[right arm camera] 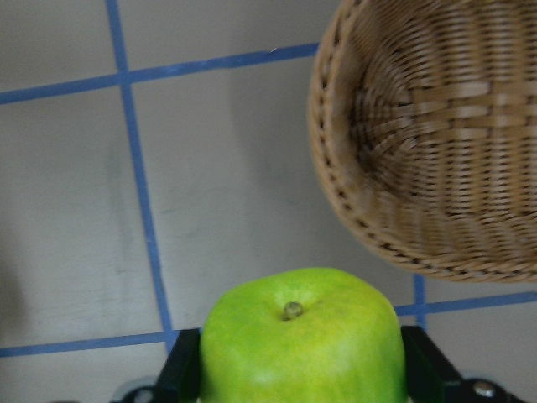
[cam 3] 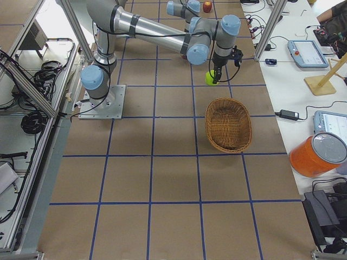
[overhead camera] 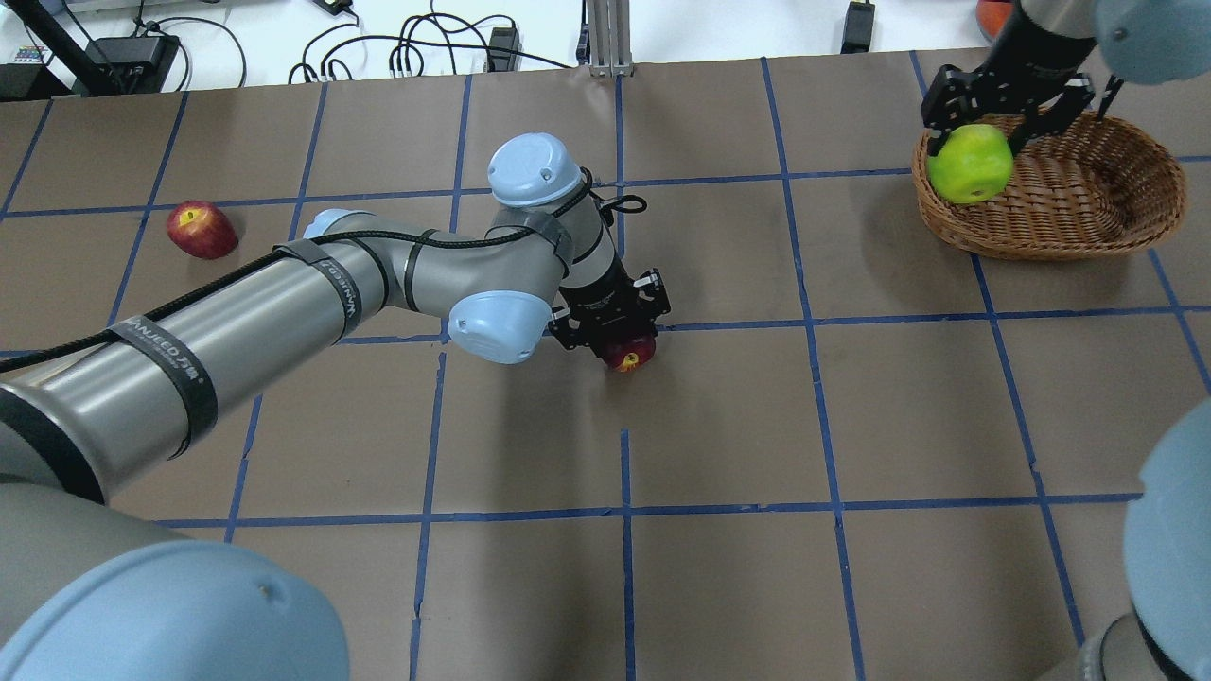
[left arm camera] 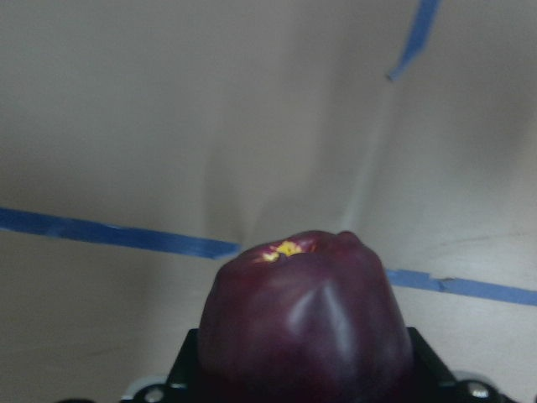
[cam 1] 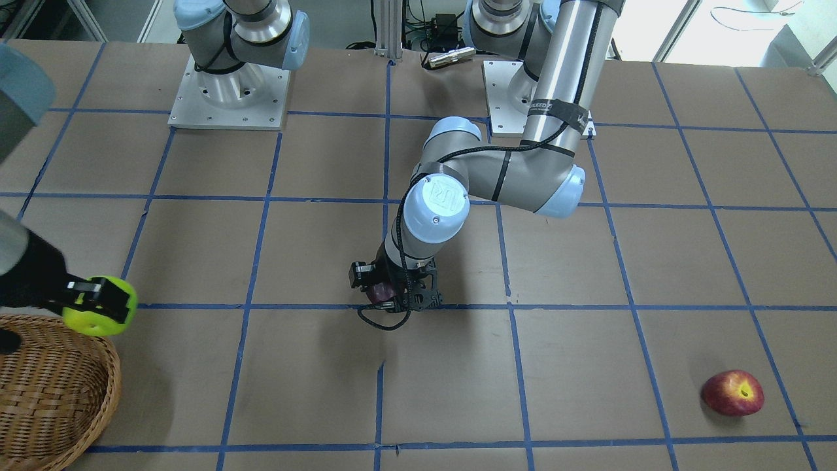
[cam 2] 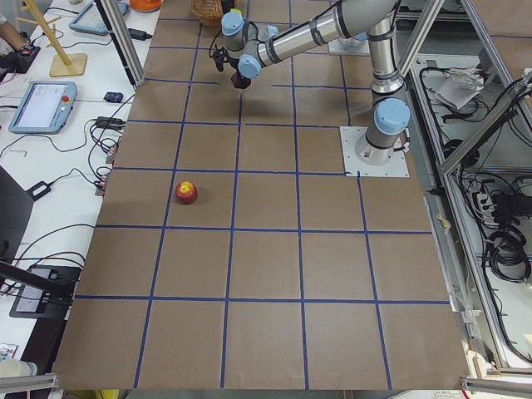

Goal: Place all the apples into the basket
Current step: 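Carry the purple apple to center with left while right lifts green apple to basket, then release the purple apple at center while the right gripper drops the green apple in basket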

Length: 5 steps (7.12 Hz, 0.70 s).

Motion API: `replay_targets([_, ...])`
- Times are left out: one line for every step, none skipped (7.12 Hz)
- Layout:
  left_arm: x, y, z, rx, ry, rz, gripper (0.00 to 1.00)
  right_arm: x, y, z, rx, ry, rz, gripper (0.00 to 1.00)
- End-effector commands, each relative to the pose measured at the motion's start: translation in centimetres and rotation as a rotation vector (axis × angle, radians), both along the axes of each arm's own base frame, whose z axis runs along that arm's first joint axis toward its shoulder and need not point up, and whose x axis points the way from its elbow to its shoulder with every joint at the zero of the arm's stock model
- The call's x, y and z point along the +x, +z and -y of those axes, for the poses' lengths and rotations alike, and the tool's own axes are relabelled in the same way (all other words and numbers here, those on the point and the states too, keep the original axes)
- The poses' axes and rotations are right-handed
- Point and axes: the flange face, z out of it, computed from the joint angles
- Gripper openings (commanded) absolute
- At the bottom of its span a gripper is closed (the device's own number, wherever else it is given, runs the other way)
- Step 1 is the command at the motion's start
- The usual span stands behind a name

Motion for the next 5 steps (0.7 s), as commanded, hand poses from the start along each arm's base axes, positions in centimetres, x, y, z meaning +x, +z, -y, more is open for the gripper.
replay_targets([1.2,2.3,1.0,-0.036,0.012,-0.016,1.0,-8.6,-1.8,1.3,0.019,0.069,-0.079,0.0])
replay_targets([2.8,5.4,2.7,-0.084,0.045,-0.027,1.0,-12.1,-4.5,2.7,-0.025,0.062,-0.111,0.0])
replay_targets([4.3,9.2,3.7,-0.09,0.065,-0.022,1.0,-14.4,-7.0,3.6,-0.039,0.114,-0.162,0.0])
replay_targets([7.6,13.2,5.7,-0.123,0.079,0.029,1.0,-16.2,-8.8,4.0,-0.042,0.136,-0.181,0.0])
replay_targets([13.5,16.2,8.6,-0.147,0.079,0.093,1.0,-18.0,-9.8,3.9,-0.049,0.135,-0.189,0.02])
